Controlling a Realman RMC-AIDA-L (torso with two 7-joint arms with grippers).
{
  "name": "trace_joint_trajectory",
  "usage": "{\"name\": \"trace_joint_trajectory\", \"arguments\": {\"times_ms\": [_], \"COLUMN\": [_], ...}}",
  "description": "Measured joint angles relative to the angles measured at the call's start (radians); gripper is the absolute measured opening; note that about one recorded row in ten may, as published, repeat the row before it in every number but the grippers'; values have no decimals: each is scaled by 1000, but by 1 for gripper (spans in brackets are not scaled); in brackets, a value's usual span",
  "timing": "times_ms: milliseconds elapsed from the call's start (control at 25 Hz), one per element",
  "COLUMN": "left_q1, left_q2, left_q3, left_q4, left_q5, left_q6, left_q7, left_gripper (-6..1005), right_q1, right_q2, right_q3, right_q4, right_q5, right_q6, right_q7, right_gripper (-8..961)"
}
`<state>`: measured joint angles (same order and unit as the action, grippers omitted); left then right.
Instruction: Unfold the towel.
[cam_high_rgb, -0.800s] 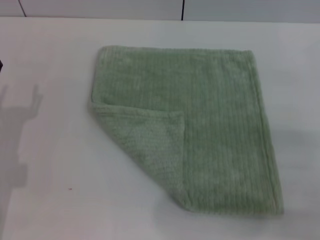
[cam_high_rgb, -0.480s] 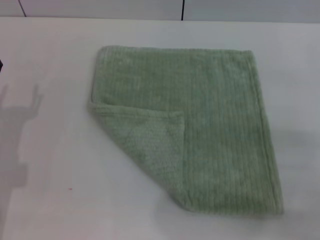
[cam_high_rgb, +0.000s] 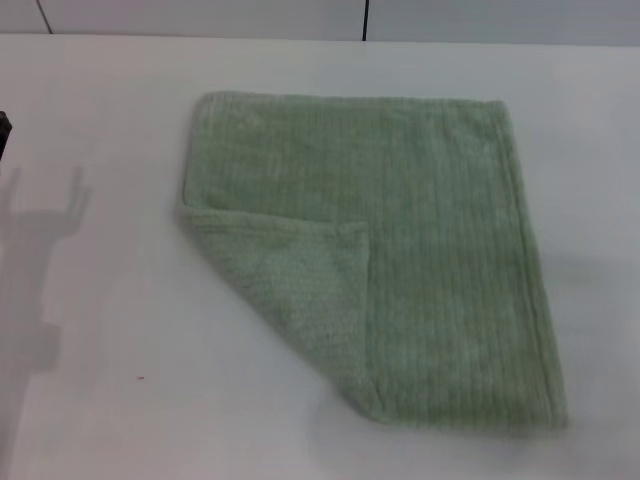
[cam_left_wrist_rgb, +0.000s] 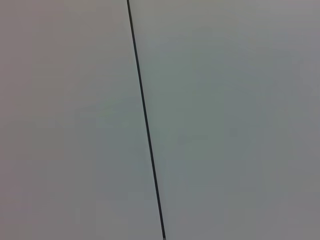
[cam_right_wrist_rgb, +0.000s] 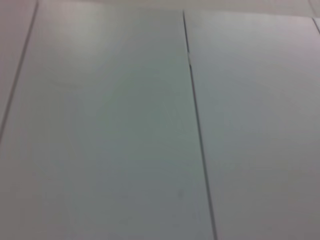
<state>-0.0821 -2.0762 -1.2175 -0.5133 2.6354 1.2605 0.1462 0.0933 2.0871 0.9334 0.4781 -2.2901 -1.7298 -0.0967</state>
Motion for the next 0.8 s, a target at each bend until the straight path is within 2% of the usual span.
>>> {"name": "trace_joint_trajectory", "arguments": {"times_ms": [280, 480, 600, 720, 800], "left_q1": [-11, -15, -15, -23, -34], "left_q2": [1, 2, 2, 2, 2], "left_q3": [4, 4, 4, 4, 7], "left_q4": [0, 0, 0, 0, 4], "left_q5": [0, 0, 0, 0, 0], "left_q6": [0, 0, 0, 0, -2], "left_q7": [-1, -1, -1, -1, -1], "left_gripper": [796, 796, 796, 796, 796], "right_q1": [34, 31, 21, 19, 23], "right_q2": [-6, -27, -63, -120, -151], "right_q3": [-32, -36, -23, -2, 43], "right_q4": [32, 138, 263, 432, 555], "right_q5": [-6, -43, -83, -105, -131], "right_q6": [19, 152, 345, 618, 823], "right_q7": [0, -5, -7, -9, -10], "right_gripper": [780, 776, 773, 770, 769]}}
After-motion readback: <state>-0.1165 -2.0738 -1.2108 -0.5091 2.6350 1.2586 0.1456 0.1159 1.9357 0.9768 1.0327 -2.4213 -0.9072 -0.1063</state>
